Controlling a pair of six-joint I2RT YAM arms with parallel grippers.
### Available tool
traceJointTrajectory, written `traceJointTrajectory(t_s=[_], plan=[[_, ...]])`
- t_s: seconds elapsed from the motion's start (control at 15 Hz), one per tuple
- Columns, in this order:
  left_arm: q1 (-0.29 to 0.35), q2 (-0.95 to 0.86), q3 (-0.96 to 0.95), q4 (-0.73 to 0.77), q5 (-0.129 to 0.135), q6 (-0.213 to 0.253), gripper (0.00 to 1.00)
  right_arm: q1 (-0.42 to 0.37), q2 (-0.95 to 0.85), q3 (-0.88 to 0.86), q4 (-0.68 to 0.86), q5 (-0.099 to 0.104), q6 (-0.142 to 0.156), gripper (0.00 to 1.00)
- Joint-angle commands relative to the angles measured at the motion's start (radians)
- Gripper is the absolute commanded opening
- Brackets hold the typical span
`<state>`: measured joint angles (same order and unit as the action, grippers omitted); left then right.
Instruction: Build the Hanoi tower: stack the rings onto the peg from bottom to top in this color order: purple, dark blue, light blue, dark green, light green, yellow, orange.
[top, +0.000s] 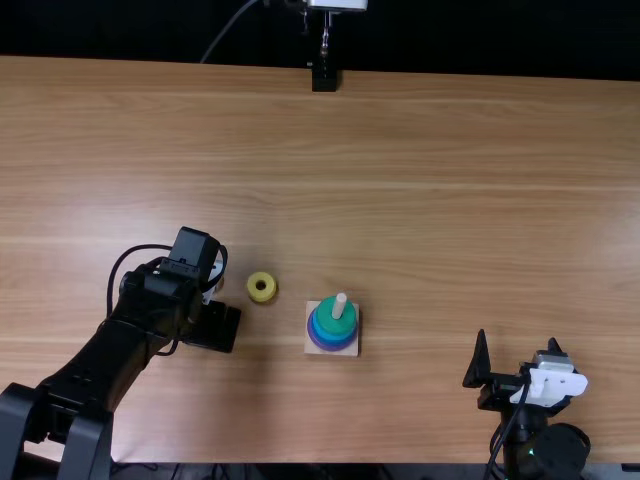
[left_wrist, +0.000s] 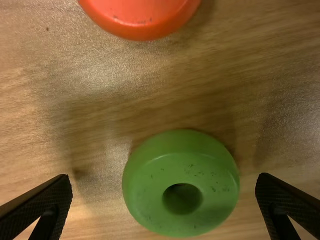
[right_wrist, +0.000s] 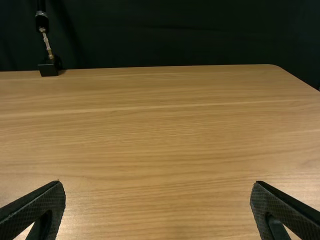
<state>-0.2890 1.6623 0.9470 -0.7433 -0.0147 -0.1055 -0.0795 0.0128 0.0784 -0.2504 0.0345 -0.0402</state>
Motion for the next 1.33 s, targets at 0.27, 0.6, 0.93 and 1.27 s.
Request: traceJointTrajectory(t_s=[0.27,0.6,0.93,1.27], plan=[[-0.007,0.017,-0.048,-0.004,0.009,0.002,1.00,-0.009,-0.013,-0.062,-0.064,0.017,0.000,1.00],[-0.007,0.017,-0.054,0.011,0.009,-0.001,0.86,-0.009,-0.013,-0.062,-0.064,0.017,0.000,1.00],[-0.007,0.019,-0.054,0.013,0.007,-0.003,0.62,-0.009,-0.013,-0.062,-0.064,0.015,0.000,1.00],[-0.004,0.016,-0.060,0.119,0.009,-0.007,0.00,-0.009,-0.013,-0.062,-0.064,0.015,0.000,1.00]])
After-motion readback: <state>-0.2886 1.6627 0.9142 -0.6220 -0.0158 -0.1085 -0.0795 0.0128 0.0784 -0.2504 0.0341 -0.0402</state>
